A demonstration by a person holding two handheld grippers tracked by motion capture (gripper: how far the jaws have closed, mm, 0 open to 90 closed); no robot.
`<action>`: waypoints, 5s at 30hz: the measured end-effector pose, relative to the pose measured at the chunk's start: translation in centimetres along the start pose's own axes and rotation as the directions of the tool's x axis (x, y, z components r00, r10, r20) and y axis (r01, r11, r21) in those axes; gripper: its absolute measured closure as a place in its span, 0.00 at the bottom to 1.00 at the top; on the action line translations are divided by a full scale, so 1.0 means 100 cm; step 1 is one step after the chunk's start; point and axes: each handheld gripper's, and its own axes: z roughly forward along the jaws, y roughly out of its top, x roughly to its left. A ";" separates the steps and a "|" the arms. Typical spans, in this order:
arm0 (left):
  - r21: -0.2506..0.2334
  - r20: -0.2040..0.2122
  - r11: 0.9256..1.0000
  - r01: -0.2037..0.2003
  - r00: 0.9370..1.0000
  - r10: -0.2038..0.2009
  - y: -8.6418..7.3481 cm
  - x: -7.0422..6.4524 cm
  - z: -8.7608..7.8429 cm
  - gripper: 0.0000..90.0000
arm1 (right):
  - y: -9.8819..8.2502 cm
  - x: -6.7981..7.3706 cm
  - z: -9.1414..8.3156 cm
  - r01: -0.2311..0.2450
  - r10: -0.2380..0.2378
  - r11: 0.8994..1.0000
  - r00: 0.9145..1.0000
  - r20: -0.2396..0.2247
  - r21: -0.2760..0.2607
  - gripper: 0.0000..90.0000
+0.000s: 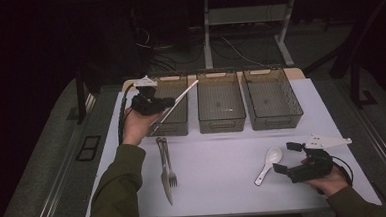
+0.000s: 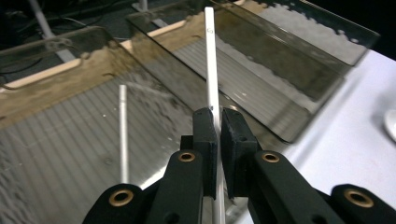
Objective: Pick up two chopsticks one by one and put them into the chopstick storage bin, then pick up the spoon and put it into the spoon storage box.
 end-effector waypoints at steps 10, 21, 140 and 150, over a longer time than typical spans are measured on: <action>-0.016 -0.071 0.999 0.041 0.997 -0.042 0.003 0.032 0.013 0.93 | -0.001 0.000 -0.001 -0.004 0.004 1.000 1.000 0.001 -0.002 0.01; -0.008 -0.127 0.997 0.080 0.989 -0.080 -0.005 0.048 0.026 0.93 | -0.001 -0.001 -0.002 -0.006 0.006 1.000 1.000 0.003 -0.008 0.01; -0.034 0.120 0.991 -0.133 0.983 0.136 -0.134 -0.106 -0.035 0.14 | 0.011 0.038 0.065 0.124 -0.077 0.926 0.987 -0.144 0.357 1.00; -0.032 0.123 0.990 -0.135 0.983 0.137 -0.134 -0.105 -0.035 0.14 | 0.009 0.038 0.064 0.125 -0.081 0.919 0.988 -0.133 0.374 1.00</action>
